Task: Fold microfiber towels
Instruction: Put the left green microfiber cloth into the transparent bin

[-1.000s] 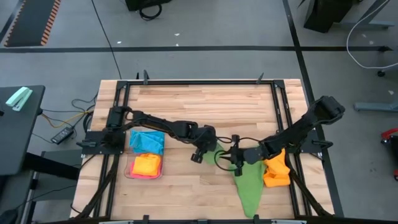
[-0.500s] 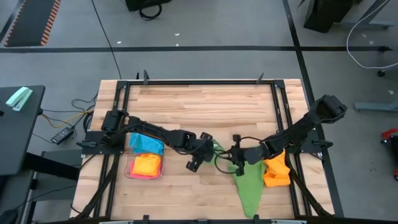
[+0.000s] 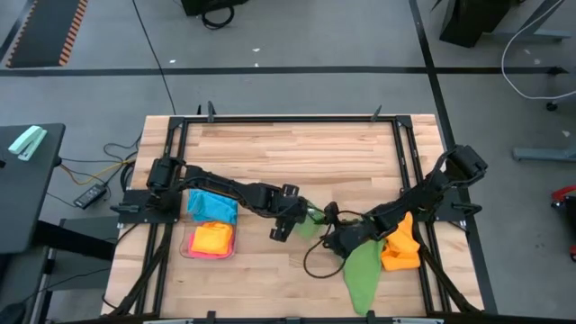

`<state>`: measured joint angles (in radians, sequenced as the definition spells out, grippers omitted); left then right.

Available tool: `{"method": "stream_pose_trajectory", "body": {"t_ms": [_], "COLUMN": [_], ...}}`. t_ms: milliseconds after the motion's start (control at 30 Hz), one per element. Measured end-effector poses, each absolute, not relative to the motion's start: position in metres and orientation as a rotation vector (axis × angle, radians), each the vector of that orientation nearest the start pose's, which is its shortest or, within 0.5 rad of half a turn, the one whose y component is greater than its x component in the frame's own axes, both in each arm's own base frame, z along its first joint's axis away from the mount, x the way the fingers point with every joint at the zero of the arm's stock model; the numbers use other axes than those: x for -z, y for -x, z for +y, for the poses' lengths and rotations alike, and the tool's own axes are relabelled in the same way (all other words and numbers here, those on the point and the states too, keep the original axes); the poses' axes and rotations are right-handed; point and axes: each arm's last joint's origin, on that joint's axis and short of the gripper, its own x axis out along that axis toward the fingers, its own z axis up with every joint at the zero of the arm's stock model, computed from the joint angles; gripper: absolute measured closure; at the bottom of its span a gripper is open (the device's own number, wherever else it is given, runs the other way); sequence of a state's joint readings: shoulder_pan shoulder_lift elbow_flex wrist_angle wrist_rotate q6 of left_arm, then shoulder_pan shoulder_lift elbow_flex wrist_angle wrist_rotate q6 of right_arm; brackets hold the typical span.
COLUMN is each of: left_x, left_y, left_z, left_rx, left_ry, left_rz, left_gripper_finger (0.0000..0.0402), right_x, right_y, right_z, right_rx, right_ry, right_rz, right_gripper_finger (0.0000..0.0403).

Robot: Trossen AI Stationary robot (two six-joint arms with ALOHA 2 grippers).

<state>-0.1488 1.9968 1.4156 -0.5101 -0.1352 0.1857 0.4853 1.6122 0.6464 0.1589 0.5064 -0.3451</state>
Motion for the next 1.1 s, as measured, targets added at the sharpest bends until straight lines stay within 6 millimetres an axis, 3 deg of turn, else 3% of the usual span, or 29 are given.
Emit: {"method": "stream_pose_trajectory", "body": {"t_ms": [200,400,533,700,967,1100], "left_x": [-0.175,-0.169,-0.161,-0.176,-0.19,-0.189], "left_y": [-0.4,-0.398,-0.385,-0.368,-0.336,-0.32], "left_z": [-0.07,-0.071,-0.067,-0.064,-0.046,-0.039], "left_rx": [0.141,0.143,0.129,0.112,0.068,0.05], "left_ry": [-0.335,-0.336,-0.317,-0.286,-0.252,-0.241], "left_rz": [1.116,1.096,1.043,0.921,0.76,0.716], "left_gripper_finger": [0.0292,0.0324,0.0343,0.0356,0.0357,0.0362], "right_x": [-0.134,-0.135,-0.135,-0.135,-0.162,-0.165], "right_y": [-0.258,-0.261,-0.261,-0.267,-0.29,-0.299], "right_z": [0.121,0.119,0.117,0.108,0.105,0.11], "right_rx": [-0.131,-0.156,-0.158,-0.158,-0.147,-0.166], "right_ry": [0.898,0.92,0.913,0.866,0.807,0.82], "right_rz": [0.698,0.681,0.69,0.707,0.721,0.755], "right_gripper_finger": [0.0119,0.0122,0.0123,0.0123,0.0123,0.0123]}}
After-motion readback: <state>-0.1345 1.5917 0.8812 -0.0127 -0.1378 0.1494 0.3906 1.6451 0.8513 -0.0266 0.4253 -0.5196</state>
